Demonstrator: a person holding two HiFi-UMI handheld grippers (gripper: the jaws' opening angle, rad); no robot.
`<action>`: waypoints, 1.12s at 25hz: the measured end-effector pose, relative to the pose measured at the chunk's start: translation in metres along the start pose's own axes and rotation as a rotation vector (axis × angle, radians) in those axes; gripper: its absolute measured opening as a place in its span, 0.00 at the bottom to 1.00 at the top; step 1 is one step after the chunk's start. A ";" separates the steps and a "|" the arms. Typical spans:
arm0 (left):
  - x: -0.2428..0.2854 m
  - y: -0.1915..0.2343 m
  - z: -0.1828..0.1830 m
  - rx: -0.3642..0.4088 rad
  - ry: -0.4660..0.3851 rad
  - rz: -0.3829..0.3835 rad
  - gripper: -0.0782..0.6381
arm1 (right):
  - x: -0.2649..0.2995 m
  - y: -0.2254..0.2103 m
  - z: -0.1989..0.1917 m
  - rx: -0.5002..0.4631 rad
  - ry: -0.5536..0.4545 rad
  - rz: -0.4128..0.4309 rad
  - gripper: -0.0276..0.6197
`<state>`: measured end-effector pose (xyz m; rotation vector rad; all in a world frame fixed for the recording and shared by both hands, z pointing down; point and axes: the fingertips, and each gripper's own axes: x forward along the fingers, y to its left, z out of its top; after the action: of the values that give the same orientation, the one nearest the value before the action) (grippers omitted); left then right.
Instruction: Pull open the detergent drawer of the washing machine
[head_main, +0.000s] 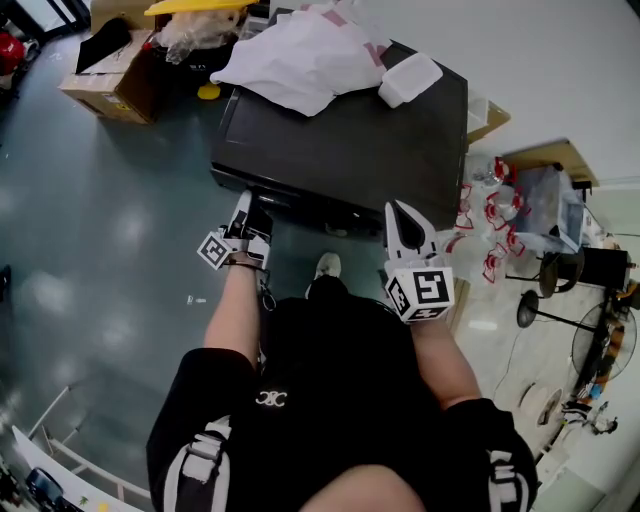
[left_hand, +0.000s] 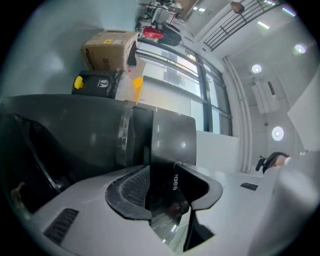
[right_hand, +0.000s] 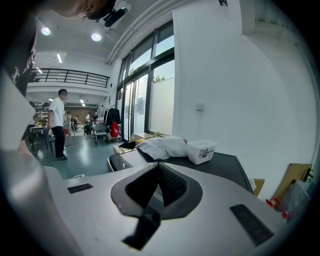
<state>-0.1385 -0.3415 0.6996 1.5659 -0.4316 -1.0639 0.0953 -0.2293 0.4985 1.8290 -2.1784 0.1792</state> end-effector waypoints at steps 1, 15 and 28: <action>-0.001 0.001 0.000 -0.006 -0.010 -0.010 0.35 | 0.000 0.000 0.000 -0.009 0.002 0.002 0.05; -0.016 -0.003 -0.002 -0.055 -0.026 -0.030 0.30 | 0.004 0.018 -0.004 0.004 0.011 0.057 0.05; -0.067 -0.028 -0.016 -0.065 0.037 0.017 0.30 | 0.020 0.057 -0.007 0.101 0.022 0.138 0.05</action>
<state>-0.1677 -0.2734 0.6993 1.5197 -0.3811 -1.0243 0.0378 -0.2353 0.5157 1.7187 -2.3203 0.3424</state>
